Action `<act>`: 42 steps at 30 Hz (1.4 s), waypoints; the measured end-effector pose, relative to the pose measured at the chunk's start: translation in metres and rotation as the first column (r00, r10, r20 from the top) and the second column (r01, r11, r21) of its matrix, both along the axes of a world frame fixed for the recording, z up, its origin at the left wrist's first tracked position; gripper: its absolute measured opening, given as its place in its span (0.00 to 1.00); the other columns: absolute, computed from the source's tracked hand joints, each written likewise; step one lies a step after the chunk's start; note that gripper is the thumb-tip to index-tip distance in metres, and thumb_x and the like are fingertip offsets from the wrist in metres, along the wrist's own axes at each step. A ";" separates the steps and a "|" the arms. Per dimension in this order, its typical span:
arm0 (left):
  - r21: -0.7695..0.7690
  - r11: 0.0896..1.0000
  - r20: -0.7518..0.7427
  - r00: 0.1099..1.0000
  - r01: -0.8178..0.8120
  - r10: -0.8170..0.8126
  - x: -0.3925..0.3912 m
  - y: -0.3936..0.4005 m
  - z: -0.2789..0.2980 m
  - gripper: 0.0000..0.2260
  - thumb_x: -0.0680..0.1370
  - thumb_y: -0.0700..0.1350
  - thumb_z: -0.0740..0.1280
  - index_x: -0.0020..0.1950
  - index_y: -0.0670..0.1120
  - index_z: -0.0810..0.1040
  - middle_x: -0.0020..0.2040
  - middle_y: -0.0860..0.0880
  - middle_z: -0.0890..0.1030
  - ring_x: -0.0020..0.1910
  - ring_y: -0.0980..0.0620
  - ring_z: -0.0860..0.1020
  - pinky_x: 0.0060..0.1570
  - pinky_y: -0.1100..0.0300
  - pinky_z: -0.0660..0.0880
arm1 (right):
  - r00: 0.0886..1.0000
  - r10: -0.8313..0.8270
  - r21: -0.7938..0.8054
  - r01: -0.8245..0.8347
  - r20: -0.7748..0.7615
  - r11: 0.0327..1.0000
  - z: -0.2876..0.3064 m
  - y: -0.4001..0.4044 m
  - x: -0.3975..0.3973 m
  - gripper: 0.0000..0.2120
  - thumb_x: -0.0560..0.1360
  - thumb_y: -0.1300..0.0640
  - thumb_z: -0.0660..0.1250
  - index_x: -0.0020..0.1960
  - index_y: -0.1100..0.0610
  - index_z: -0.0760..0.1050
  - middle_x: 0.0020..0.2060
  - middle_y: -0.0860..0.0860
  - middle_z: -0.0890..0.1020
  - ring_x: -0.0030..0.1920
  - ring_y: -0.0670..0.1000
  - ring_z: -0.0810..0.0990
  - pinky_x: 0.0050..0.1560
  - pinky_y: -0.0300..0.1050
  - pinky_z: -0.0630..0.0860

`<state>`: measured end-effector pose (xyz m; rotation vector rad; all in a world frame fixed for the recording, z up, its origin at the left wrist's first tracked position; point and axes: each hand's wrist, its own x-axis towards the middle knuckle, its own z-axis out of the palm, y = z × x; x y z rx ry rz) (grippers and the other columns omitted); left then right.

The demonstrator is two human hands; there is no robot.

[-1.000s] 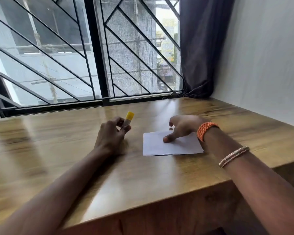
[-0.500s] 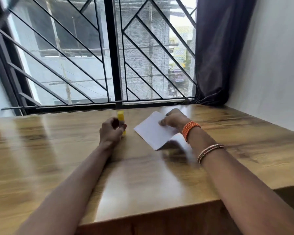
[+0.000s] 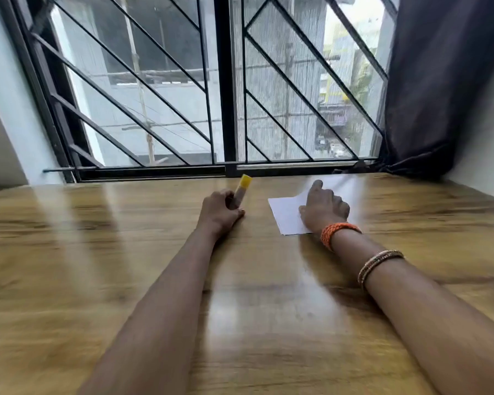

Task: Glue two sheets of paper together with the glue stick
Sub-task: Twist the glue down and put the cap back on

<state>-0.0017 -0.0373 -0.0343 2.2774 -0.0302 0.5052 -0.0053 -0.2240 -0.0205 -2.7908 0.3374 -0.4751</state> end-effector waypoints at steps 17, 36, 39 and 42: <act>-0.146 0.988 -0.056 0.997 0.053 -0.062 0.005 0.004 0.004 0.19 0.67 0.41 0.57 0.52 0.43 0.81 0.54 0.41 0.82 0.56 0.43 0.77 0.58 0.52 0.73 | 0.941 0.331 -0.267 -0.336 -0.068 0.903 -0.012 0.011 0.005 0.17 0.79 0.54 0.53 0.64 0.55 0.70 0.64 0.56 0.72 0.66 0.56 0.68 0.65 0.60 0.58; -0.221 0.966 -0.065 0.990 -0.134 0.122 -0.004 -0.026 0.000 0.05 0.73 0.42 0.68 0.47 0.43 0.79 0.49 0.44 0.84 0.51 0.47 0.81 0.46 0.63 0.72 | 0.876 0.419 -0.076 -0.447 -0.240 0.891 -0.017 0.028 -0.017 0.30 0.81 0.48 0.48 0.77 0.56 0.40 0.76 0.56 0.60 0.75 0.54 0.57 0.71 0.61 0.54; -0.235 0.963 -0.051 0.991 -0.129 0.121 -0.005 -0.025 -0.001 0.06 0.71 0.46 0.71 0.46 0.46 0.80 0.48 0.44 0.85 0.50 0.47 0.82 0.52 0.55 0.77 | 0.877 0.413 -0.091 -0.446 -0.246 0.891 -0.017 0.025 -0.015 0.30 0.81 0.48 0.47 0.77 0.57 0.40 0.76 0.56 0.58 0.76 0.52 0.55 0.73 0.61 0.48; -0.214 0.969 -0.057 0.992 -0.122 0.113 -0.004 -0.023 -0.003 0.08 0.71 0.47 0.71 0.47 0.46 0.79 0.49 0.45 0.84 0.52 0.46 0.81 0.55 0.51 0.75 | 0.869 0.418 -0.078 -0.451 -0.265 0.889 -0.016 0.023 -0.016 0.29 0.81 0.49 0.47 0.77 0.57 0.40 0.76 0.56 0.57 0.77 0.52 0.54 0.72 0.63 0.39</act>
